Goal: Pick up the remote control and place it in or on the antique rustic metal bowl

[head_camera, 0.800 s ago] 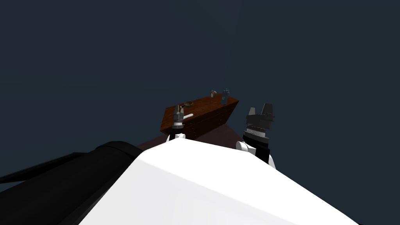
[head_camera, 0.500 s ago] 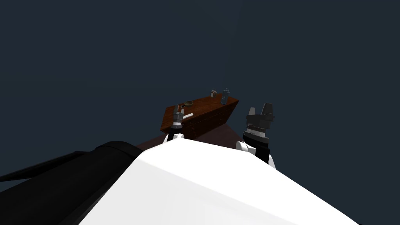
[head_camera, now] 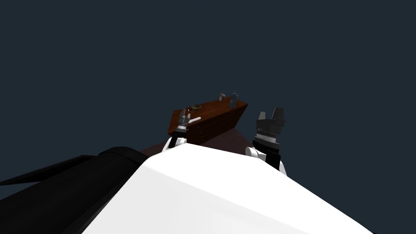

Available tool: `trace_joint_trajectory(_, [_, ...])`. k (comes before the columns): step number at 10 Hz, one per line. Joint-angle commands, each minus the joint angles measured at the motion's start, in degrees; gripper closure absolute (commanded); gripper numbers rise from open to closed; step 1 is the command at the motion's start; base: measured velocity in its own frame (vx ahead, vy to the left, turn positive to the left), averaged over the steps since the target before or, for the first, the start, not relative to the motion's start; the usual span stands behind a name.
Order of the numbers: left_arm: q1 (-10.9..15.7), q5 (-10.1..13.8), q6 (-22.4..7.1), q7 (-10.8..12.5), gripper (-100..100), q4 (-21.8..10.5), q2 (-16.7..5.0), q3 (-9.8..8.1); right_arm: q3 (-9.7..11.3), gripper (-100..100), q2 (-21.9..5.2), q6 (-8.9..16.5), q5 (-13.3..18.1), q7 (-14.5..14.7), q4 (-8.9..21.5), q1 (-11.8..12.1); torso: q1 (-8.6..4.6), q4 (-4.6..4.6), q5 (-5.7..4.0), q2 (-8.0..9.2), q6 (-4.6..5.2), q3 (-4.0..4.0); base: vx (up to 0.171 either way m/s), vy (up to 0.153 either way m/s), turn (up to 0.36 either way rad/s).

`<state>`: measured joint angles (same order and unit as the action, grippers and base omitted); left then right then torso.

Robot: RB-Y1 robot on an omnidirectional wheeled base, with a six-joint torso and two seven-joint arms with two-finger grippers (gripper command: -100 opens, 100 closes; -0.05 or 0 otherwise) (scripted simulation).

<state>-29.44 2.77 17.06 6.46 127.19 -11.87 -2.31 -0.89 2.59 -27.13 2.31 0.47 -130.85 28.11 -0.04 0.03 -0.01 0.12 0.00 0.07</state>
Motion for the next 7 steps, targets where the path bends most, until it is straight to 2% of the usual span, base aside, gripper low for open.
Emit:
trace_joint_trajectory(1, [0.35, 0.86, -2.86, 1.69, -100, -0.11, -2.29, -1.26, 0.0, 0, 0.0, 0.0, 0.0, 0.0, 0.0, 0.0, 0.0, 0.0, 0.0, 0.0, 0.0, 0.0, -0.024, -0.015, 0.0])
trace_joint_trajectory(2, [0.62, 1.71, -4.41, 3.21, -100, -0.2, -4.22, -2.41, 0.0, 0, 0.0, 0.0, 0.0, 0.0, 0.0, 0.0, 0.0, -0.01, 0.0, -0.02, 0.0, -0.01, -0.032, -0.025, 0.001])
trace_joint_trajectory(3, [0.62, 1.71, -5.35, 3.21, -100, -0.2, -4.22, -2.41, 0.0, 0, 0.0, 0.0, 0.0, 0.0, 0.0, 0.0, -0.02, 0.0, 0.0, -0.01, 0.0, -0.01, -0.022, -0.021, 0.0])
trace_joint_trajectory(4, [0.9, 2.67, -7.34, 4.78, -100, -0.34, -6.16, -3.63, 0.0, 0, 0.0, 0.0, 0.0, 0.0, 0.0, 0.0, -0.03, -0.01, -0.01, -0.03, 0.0, -0.02, -0.015, -0.02, -0.005])
trace_joint_trajectory(5, [0.9, 2.67, -7.98, 4.78, -100, -0.34, -6.16, -3.63, 0.0, 0, 0.0, 0.0, 0.0, 0.0, 0.0, 0.0, -0.02, -0.01, 0.0, -0.05, 0.0, -0.03, -0.01, -0.015, -0.002])
trace_joint_trajectory(6, [1.19, 3.74, -9.92, 6.38, -100, -0.53, -8.12, -4.9, 0.0, 0, 0.0, 0.0, 0.0, 0.0, 0.0, 0.0, -0.01, -0.02, 0.0, -0.07, 0.0, -0.04, -0.013, -0.018, -0.007])
trace_joint_trajectory(7, [1.19, 3.74, -10.79, 6.38, -100, -0.53, -8.12, -4.9, 0.0, 0, 0.0, 0.0, 0.0, 0.0, 0.0, 0.0, -0.01, -0.02, 0.0, -0.08, 0.0, -0.05, -0.013, -0.015, -0.005])
